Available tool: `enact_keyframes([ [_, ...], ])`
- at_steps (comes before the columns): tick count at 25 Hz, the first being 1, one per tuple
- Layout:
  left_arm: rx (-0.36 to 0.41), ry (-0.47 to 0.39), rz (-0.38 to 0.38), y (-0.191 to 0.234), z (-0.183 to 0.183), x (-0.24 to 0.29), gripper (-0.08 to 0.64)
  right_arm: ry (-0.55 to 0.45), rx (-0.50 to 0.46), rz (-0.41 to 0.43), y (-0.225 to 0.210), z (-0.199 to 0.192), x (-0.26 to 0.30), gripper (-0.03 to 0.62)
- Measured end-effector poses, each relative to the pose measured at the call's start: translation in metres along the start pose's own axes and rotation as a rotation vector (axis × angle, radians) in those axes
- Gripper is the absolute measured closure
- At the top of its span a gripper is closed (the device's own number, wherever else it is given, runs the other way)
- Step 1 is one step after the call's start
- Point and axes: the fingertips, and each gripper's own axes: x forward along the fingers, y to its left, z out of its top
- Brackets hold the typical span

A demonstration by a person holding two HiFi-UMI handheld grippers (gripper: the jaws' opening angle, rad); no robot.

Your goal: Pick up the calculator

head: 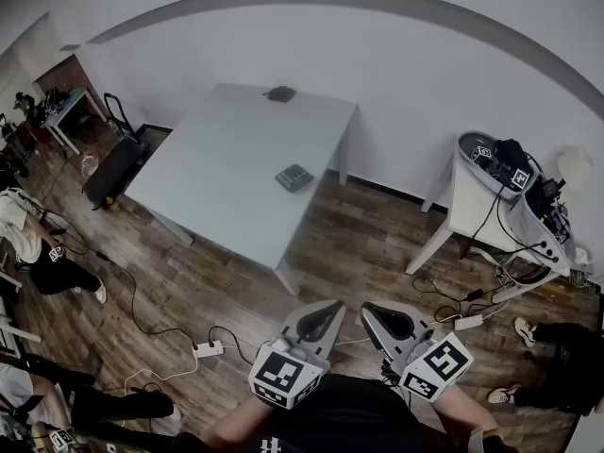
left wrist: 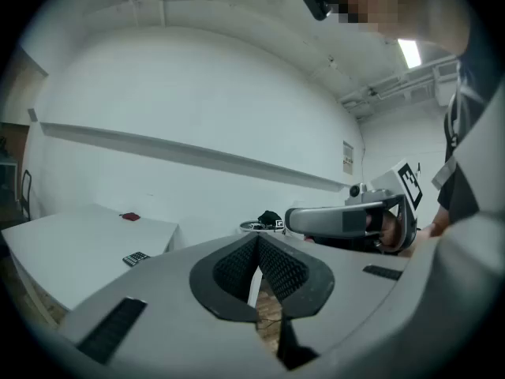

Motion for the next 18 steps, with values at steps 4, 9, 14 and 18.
enact_keyframes([
  [4,-0.006,0.0,0.007,0.022,0.001,0.01,0.554,0.013,-0.002,0.009,-0.011,0.001,0.021,0.578],
  [9,-0.011,-0.004,0.019,0.059,0.001,0.025,0.554,0.036,0.009,0.009,-0.029,-0.001,0.055,0.578],
  [14,-0.013,-0.011,0.009,0.106,0.01,0.049,0.554,0.06,0.027,-0.004,-0.057,-0.003,0.101,0.578],
  [18,0.01,-0.015,0.005,0.152,0.022,0.066,0.554,0.075,0.045,-0.019,-0.08,0.003,0.147,0.578],
])
